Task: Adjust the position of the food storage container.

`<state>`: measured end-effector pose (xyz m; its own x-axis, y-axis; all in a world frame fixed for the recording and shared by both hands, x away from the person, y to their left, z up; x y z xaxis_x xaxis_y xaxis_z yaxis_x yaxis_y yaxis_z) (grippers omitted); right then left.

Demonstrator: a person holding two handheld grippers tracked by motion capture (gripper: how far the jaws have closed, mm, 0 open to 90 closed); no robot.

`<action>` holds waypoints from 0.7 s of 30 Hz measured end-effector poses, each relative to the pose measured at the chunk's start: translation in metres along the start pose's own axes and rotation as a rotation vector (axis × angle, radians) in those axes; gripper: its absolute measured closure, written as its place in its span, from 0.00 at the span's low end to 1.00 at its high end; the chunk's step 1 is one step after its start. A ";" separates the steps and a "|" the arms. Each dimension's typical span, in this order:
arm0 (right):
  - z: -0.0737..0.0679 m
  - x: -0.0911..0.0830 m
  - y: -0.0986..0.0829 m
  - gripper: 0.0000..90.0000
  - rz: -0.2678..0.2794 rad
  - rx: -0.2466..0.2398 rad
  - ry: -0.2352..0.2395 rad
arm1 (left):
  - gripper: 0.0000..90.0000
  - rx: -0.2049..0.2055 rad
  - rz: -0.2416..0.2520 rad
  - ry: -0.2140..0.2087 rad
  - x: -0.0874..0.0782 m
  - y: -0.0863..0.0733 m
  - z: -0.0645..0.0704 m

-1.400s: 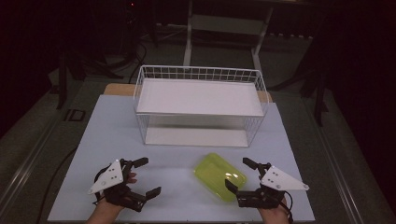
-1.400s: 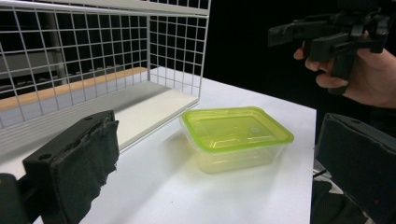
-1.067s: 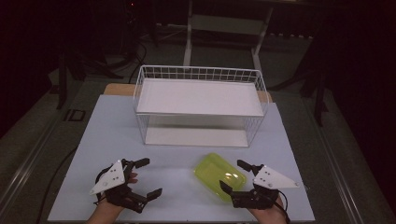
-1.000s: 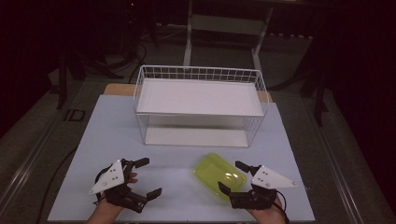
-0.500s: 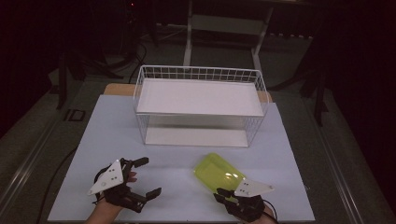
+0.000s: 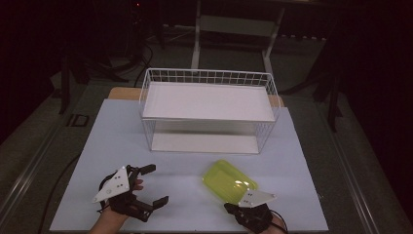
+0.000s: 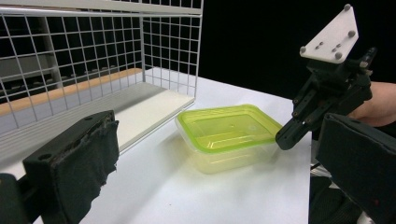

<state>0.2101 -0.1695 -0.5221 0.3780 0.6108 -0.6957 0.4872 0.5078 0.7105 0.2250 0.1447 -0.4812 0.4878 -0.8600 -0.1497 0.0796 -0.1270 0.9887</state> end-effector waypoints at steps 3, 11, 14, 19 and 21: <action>0.003 -0.001 -0.001 1.00 -0.007 0.008 -0.022 | 0.00 -0.001 0.000 -0.002 0.001 0.000 0.000; 0.019 -0.011 -0.002 1.00 0.015 0.047 -0.080 | 0.00 0.008 -0.005 -0.012 0.003 0.000 0.001; 0.026 -0.012 -0.004 1.00 0.007 0.062 -0.102 | 0.00 0.006 -0.004 -0.015 0.004 0.000 0.001; 0.038 -0.016 -0.004 1.00 0.008 0.060 -0.150 | 0.00 0.010 -0.007 -0.016 0.004 0.000 0.001; 0.045 -0.018 -0.006 1.00 0.010 0.090 -0.161 | 0.00 0.010 -0.007 -0.013 0.004 0.000 0.001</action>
Point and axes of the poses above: each handheld gripper's, and its own axes: x roughly forward along the jaws, y roughly out of its top, z roughly to its right, the point moved 4 cm from there along x, roughly forward along the jaws, and after that the axes turned 4 degrees about x, right-handed, at the moved point
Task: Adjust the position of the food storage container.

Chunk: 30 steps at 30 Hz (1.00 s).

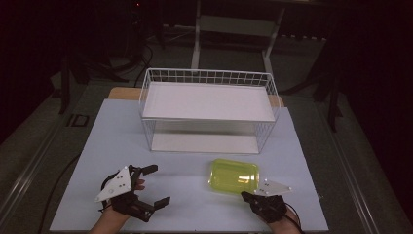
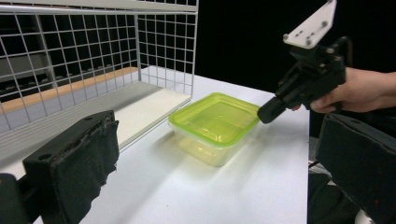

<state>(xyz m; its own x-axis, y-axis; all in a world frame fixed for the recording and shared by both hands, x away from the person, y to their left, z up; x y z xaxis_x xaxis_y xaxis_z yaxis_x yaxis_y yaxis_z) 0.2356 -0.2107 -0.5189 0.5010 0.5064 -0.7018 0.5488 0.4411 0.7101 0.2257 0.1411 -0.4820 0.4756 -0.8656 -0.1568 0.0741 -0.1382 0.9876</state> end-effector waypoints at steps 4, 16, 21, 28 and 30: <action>0.007 -0.001 -0.001 1.00 0.002 0.009 -0.004 | 0.00 -0.001 0.000 -0.001 0.000 0.000 0.000; 0.054 -0.019 0.009 1.00 0.069 0.053 -0.093 | 0.00 -0.005 -0.001 0.001 0.000 0.000 0.000; 0.064 -0.008 0.007 1.00 0.050 0.045 -0.112 | 0.00 0.001 -0.005 0.003 0.000 -0.001 0.001; 0.069 0.003 0.010 1.00 0.041 0.035 -0.122 | 0.00 -0.006 -0.004 -0.004 0.001 -0.001 0.001; 0.068 0.005 0.011 1.00 0.044 0.043 -0.114 | 0.00 -0.004 -0.008 -0.006 0.001 -0.002 0.001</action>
Point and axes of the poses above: each handheld gripper's, and its own axes: x roughly forward along the jaws, y roughly out of its top, z roughly to its right, the point moved 4 cm from there along x, roughly forward along the jaws, and after that the axes turned 4 degrees about x, right-handed, at the moved point
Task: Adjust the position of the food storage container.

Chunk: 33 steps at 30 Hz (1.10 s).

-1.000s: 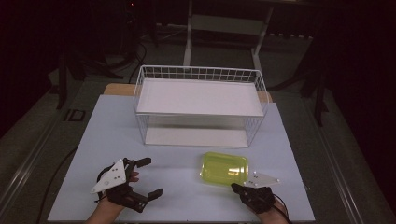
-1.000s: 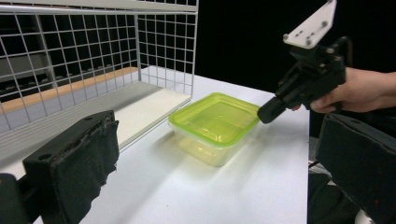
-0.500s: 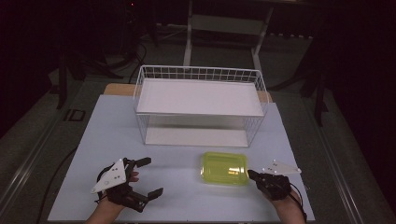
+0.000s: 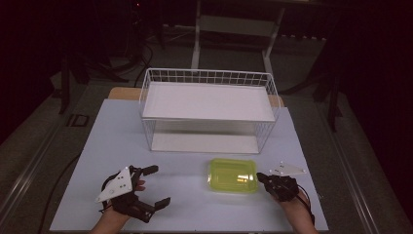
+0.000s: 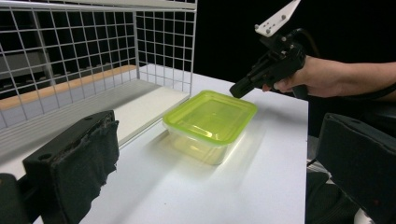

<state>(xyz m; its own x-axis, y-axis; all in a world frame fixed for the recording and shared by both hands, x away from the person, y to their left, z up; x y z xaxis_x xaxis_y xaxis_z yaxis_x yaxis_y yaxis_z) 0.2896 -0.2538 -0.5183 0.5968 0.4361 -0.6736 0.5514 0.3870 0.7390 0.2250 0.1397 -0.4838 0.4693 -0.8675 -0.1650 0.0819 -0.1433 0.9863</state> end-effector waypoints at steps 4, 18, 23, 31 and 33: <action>-0.004 0.005 0.004 1.00 -0.001 -0.015 0.010 | 0.00 -0.001 -0.003 -0.002 0.001 0.000 0.000; -0.012 0.017 0.019 1.00 0.014 -0.048 0.025 | 0.00 -0.001 -0.001 -0.004 0.000 -0.001 0.000; -0.007 0.019 0.017 1.00 0.009 -0.038 0.023 | 0.00 -0.007 -0.004 -0.003 0.000 -0.002 -0.001; -0.015 0.029 0.020 1.00 0.000 -0.065 0.032 | 0.00 -0.016 -0.004 -0.002 0.000 -0.003 -0.001; -0.016 0.030 0.021 1.00 -0.002 -0.070 0.032 | 0.00 -0.010 0.001 -0.007 0.000 -0.003 -0.001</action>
Point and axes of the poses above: each handheld gripper's, and its own axes: x roughly forward along the jaws, y roughly out of its top, z roughly to its right, the point moved 4 cm from there along x, roughly forward along the jaws, and after that the axes turned 4 degrees about x, right-handed, at the moved point
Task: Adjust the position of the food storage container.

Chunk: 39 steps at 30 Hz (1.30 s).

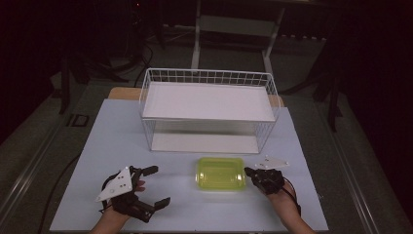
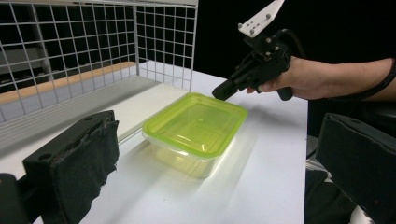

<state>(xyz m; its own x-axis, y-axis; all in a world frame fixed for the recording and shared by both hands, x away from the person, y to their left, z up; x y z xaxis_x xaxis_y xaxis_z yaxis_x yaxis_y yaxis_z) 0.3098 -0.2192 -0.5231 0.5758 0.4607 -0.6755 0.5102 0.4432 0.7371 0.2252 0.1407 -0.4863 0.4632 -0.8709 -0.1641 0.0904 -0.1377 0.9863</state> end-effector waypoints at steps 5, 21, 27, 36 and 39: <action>-0.009 0.008 0.007 1.00 -0.001 -0.015 0.016 | 0.00 0.007 -0.005 0.003 -0.001 -0.001 -0.001; -0.040 0.024 0.021 1.00 0.005 -0.043 0.089 | 0.00 0.007 -0.009 0.004 -0.001 -0.001 -0.001; -0.040 0.018 0.026 1.00 0.039 -0.052 0.063 | 0.00 0.002 -0.010 0.010 -0.001 -0.002 -0.001; -0.042 -0.008 0.034 0.63 0.124 0.014 0.079 | 0.00 -0.031 -0.043 0.041 0.002 -0.006 -0.004; -0.047 -0.013 0.034 0.48 0.139 0.011 0.102 | 0.00 -0.043 -0.053 0.045 0.004 -0.008 -0.004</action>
<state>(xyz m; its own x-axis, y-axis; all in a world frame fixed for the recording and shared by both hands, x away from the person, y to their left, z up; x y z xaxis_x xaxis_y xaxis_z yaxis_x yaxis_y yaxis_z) 0.2897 -0.1743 -0.4904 0.5735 0.5932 -0.5649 0.4373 0.3615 0.8235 0.2301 0.1406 -0.4945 0.4955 -0.8409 -0.2175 0.1532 -0.1618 0.9749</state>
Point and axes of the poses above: each handheld gripper's, and its own axes: x roughly forward along the jaws, y roughly out of its top, z roughly to its right, the point moved 4 cm from there along x, roughly forward along the jaws, and after that the axes turned 4 degrees about x, right-handed, at the moved point
